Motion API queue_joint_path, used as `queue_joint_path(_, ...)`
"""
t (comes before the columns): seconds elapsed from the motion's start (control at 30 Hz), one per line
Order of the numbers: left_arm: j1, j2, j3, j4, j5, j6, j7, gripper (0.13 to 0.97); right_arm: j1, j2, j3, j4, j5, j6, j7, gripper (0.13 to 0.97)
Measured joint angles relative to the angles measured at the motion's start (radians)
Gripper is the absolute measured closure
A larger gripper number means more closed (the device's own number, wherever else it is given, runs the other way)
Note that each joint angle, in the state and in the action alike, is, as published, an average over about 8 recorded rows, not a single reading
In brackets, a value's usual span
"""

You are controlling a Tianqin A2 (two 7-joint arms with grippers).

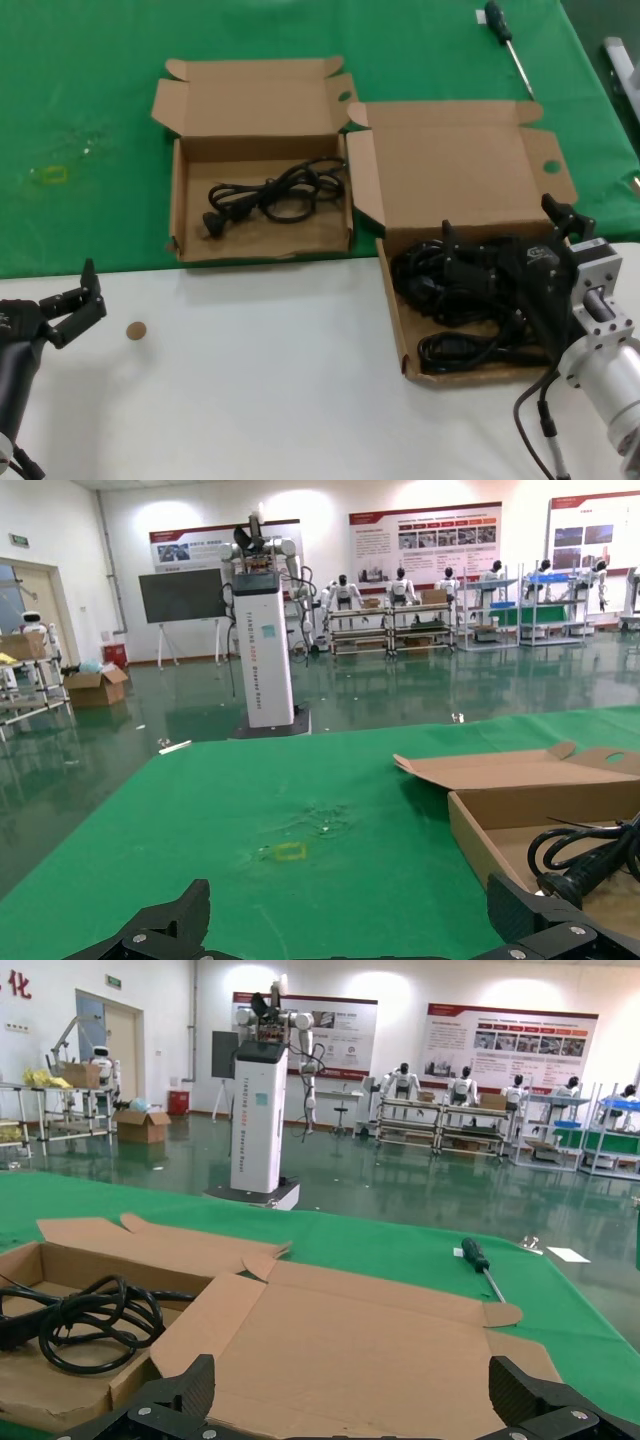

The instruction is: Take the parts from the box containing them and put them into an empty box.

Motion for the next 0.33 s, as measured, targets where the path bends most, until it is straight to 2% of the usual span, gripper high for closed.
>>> queue_joint_path(0.33,0.0,0.0,0.0,0.0,0.0,0.0,0.0,0.132,0.0,0.0,0.0,0.0,0.0,0.0,0.0,0.129)
